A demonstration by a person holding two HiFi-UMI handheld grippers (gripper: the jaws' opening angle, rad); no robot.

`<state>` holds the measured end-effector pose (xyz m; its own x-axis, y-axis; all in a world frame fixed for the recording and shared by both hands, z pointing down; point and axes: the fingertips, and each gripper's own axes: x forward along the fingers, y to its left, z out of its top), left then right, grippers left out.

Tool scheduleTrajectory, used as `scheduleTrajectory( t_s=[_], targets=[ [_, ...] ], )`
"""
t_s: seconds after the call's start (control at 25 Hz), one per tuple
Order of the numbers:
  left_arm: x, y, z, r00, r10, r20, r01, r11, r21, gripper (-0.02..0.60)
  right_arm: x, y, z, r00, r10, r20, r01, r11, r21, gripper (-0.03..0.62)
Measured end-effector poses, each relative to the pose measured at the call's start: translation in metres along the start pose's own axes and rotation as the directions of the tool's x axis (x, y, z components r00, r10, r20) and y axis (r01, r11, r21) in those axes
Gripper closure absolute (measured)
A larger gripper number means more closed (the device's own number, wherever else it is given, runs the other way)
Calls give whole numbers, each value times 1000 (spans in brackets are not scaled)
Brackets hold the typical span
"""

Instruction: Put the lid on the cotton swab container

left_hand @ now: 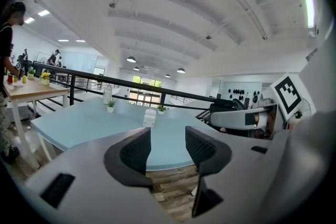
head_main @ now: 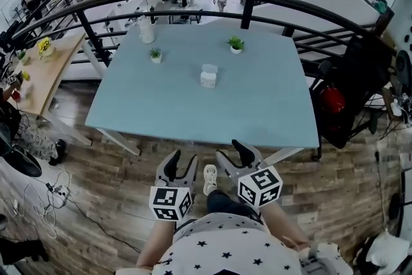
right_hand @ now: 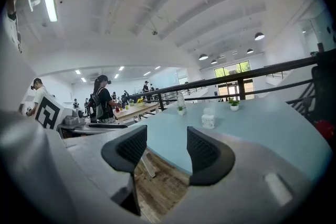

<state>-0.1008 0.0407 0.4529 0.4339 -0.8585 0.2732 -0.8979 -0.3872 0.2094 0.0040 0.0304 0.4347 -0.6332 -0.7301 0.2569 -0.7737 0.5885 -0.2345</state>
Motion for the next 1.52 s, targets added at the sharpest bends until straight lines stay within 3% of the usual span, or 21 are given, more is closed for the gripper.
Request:
scheduleTrajectory(
  t_s=[0.72, 1.08, 1.52],
  targets=[
    [156, 64, 79, 1000, 23, 10, -23, 1000, -13, 382, 136, -101, 81, 999, 45, -28, -47, 997, -58, 373],
    [221, 86, 94, 1000, 4, -14, -4, 1000, 0, 382, 188, -152, 103, 998, 42, -41, -44, 997, -59, 373],
    [280, 98, 86, 996, -40, -83, 40, 999, -2, 365, 231, -198, 111, 997, 35, -70, -38, 999, -35, 373]
  ],
)
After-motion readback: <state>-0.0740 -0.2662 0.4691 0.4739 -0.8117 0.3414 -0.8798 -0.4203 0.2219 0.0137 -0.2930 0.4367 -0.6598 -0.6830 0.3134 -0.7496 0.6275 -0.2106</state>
